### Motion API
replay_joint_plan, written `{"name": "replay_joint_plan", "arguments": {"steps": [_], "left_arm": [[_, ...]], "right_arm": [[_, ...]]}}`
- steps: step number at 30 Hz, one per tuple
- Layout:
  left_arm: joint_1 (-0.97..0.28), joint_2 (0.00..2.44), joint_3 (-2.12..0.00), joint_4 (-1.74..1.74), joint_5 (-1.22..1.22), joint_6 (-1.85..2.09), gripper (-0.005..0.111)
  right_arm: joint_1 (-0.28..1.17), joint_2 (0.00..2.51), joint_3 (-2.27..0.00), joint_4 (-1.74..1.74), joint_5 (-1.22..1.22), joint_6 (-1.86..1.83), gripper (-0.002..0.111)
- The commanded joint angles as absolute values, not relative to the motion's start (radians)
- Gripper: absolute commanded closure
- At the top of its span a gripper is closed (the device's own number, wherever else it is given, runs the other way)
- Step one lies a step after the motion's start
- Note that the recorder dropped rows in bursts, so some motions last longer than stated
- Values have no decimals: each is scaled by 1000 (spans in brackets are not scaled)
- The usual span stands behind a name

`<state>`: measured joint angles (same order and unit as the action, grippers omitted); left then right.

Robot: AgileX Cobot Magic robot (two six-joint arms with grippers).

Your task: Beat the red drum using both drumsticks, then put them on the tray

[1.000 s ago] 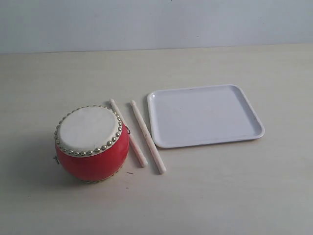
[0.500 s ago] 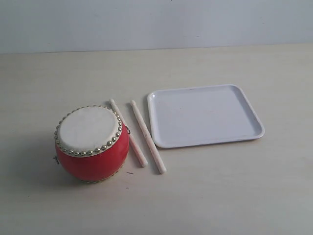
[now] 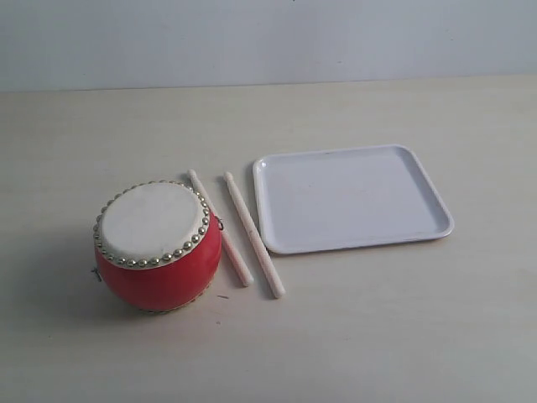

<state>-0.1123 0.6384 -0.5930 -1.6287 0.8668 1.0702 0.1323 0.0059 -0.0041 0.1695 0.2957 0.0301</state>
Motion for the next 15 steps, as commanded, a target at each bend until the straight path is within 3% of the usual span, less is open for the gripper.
{"name": "replay_joint_plan", "arguments": {"steps": [1, 15], "left_arm": [[-111, 641, -599, -1685, 876, 1094, 107], [-111, 648, -564, -1397, 938, 1485, 107]], "right_arm": [[126, 0, 0, 174, 290, 29, 108], [126, 0, 0, 174, 290, 29, 108]]}}
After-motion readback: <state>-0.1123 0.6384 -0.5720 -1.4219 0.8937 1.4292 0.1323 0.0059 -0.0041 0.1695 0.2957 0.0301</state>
